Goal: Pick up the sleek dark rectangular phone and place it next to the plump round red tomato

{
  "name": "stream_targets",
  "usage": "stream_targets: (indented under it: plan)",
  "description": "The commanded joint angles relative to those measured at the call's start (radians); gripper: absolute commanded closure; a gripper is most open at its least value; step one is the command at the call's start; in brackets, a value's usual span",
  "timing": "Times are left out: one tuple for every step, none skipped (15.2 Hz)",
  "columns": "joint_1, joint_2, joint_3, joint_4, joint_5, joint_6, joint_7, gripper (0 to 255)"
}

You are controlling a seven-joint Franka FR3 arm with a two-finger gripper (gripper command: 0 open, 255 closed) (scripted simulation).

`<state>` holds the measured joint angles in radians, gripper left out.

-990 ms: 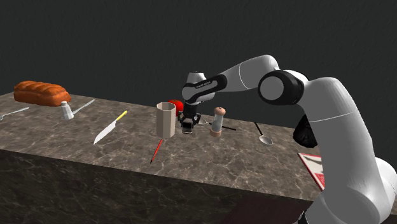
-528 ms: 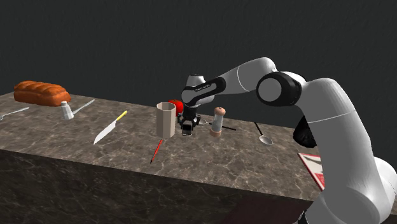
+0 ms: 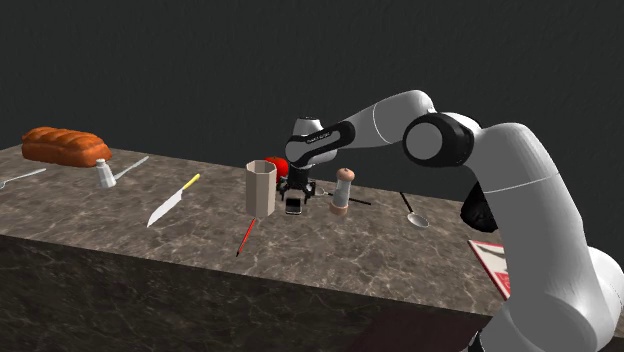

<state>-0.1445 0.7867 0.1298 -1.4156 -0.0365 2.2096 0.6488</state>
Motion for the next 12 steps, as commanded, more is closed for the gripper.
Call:
stream_targets:
  plan:
    - [0.0,0.0,0.0,0.0,0.0,0.0,0.0,0]
    - [-0.002,-0.02,0.001,0.001,0.002,-0.021,-0.001,0]
    - [-0.004,-0.039,0.003,0.003,0.003,-0.043,-0.002,0]
    - [-0.006,-0.058,0.004,0.007,0.005,-0.065,-0.003,0]
    - [-0.007,-0.071,0.005,0.012,0.006,-0.083,-0.003,0]
    - [-0.007,-0.071,0.005,0.012,0.006,-0.083,-0.003,0]
    - [-0.007,-0.071,0.005,0.012,0.006,-0.083,-0.003,0]
    - [-0.007,-0.071,0.005,0.012,0.006,-0.083,-0.003,0]
    - [-0.007,-0.071,0.005,0.012,0.006,-0.083,-0.003,0]
    - [-0.007,-0.071,0.005,0.012,0.006,-0.083,-0.003,0]
    - [-0.007,-0.071,0.005,0.012,0.006,-0.083,-0.003,0]
    - [-0.007,-0.071,0.005,0.012,0.006,-0.083,-0.003,0]
